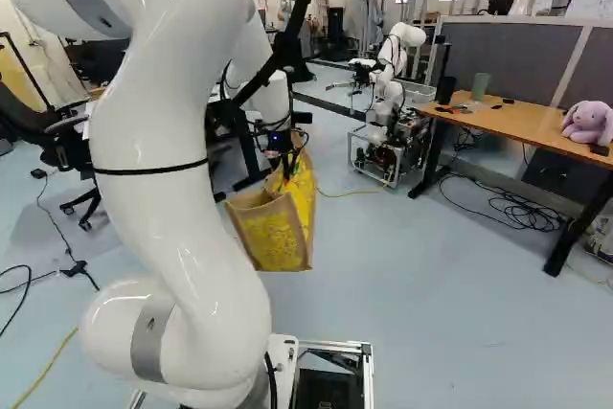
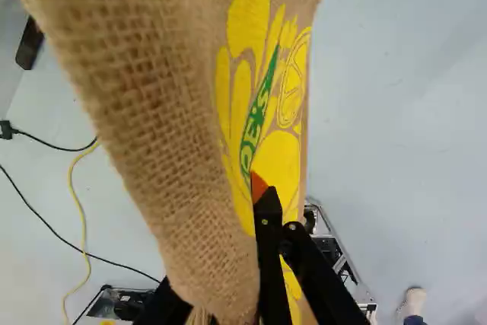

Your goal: Pick up the bag on the ground and place it on the table

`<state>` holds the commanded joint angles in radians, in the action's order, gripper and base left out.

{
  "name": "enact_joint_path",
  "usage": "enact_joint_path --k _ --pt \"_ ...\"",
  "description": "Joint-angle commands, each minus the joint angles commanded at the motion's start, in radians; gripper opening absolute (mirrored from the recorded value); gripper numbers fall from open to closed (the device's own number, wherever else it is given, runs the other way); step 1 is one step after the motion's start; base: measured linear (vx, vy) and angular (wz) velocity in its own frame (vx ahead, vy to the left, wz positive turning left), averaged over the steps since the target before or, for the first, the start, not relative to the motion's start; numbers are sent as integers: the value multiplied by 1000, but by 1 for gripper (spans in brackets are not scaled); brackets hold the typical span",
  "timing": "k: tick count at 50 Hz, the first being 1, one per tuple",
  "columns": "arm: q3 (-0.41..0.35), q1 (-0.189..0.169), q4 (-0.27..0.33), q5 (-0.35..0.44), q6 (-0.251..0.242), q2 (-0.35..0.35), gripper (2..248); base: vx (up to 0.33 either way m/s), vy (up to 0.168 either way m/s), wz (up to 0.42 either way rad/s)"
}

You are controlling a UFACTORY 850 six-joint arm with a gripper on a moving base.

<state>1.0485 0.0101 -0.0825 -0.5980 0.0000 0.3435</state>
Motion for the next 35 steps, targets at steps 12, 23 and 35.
enact_joint_path --k 12,23,35 --pt "-14 0 0 -30 0 -45 21 0 0 0" --pt "-21 -1 0 -60 0 -82 21 0 0 0" --pt "-22 -5 0 -101 0 -118 21 0 0 0"
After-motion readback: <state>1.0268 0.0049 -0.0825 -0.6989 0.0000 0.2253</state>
